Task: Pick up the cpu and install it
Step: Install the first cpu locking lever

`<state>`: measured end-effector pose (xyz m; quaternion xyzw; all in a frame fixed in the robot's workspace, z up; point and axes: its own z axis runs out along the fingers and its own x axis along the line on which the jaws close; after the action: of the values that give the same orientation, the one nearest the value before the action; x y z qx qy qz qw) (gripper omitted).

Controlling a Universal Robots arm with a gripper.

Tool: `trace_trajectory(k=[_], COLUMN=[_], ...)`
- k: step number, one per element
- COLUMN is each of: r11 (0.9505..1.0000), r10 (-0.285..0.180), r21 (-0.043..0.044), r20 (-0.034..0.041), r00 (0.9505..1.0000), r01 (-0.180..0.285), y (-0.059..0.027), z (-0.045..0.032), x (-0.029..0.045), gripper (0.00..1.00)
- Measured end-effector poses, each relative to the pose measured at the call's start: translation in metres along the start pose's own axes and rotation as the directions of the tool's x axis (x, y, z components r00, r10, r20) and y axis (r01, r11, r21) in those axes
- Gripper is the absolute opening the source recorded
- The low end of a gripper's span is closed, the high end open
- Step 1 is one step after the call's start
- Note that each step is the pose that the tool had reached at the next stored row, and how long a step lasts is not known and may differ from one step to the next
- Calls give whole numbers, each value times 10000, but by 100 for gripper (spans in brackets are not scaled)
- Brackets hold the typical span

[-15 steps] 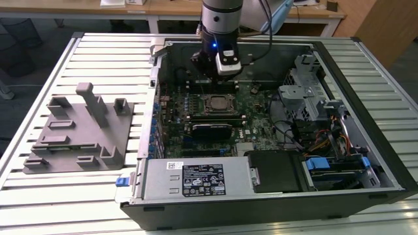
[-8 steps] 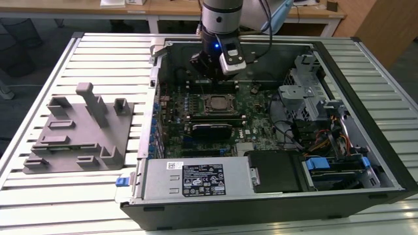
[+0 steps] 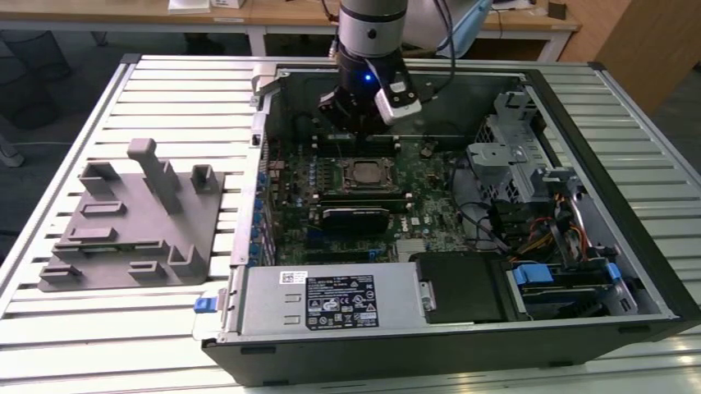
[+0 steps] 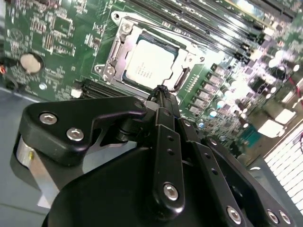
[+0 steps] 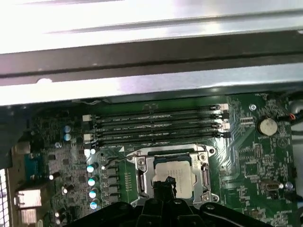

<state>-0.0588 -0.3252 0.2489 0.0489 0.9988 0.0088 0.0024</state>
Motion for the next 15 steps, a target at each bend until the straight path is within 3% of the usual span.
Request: trace_trajectory(k=[5, 11, 15], r11=[9970, 9967, 9967], r10=[-778, -816, -813], r21=[-6, -3, -7], r20=[-12, -14, -13], r00=[9970, 9967, 9967], r01=[778, 816, 813], y=[-2, -18, -25], z=[4, 2, 3], x=[14, 188, 256], gripper=[11, 11, 11])
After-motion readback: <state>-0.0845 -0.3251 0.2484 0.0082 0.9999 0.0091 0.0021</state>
